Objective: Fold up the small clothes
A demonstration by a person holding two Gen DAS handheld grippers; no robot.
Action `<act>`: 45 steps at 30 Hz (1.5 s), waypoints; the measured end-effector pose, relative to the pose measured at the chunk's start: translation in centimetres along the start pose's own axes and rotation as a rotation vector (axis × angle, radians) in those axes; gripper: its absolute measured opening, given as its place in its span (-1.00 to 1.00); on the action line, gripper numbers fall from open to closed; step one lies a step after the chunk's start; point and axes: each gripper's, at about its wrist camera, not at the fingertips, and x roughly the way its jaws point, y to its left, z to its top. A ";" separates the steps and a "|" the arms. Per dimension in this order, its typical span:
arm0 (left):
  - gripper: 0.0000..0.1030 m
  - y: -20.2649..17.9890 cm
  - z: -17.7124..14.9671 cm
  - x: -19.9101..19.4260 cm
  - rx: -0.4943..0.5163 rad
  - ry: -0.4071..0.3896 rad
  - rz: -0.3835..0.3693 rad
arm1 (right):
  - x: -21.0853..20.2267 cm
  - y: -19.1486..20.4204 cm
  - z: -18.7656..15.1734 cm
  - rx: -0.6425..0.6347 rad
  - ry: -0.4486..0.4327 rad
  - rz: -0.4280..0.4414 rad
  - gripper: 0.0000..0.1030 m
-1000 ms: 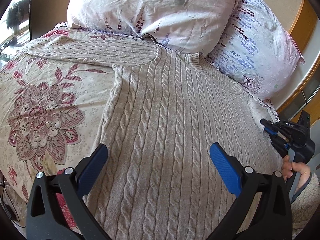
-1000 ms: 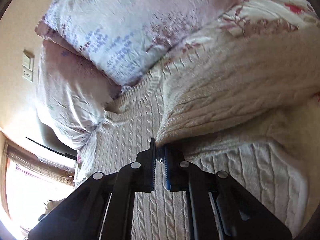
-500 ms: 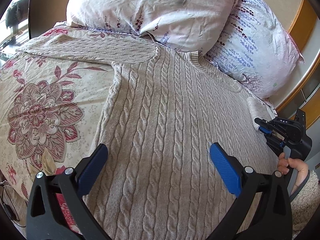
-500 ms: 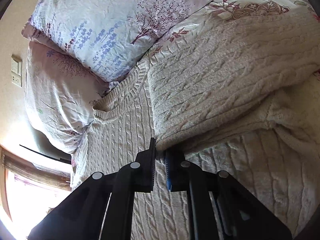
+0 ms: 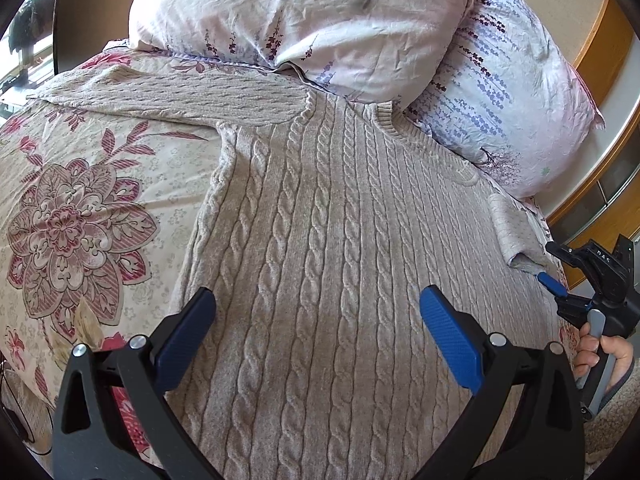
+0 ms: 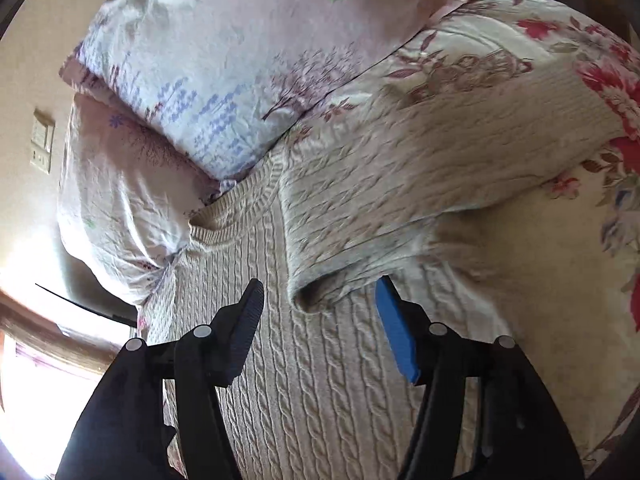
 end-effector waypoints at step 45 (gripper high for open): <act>0.97 3.7 1.8 -1.5 -0.050 -0.041 -0.017 | -0.9 12.6 6.5 -0.156 -0.300 0.158 -0.81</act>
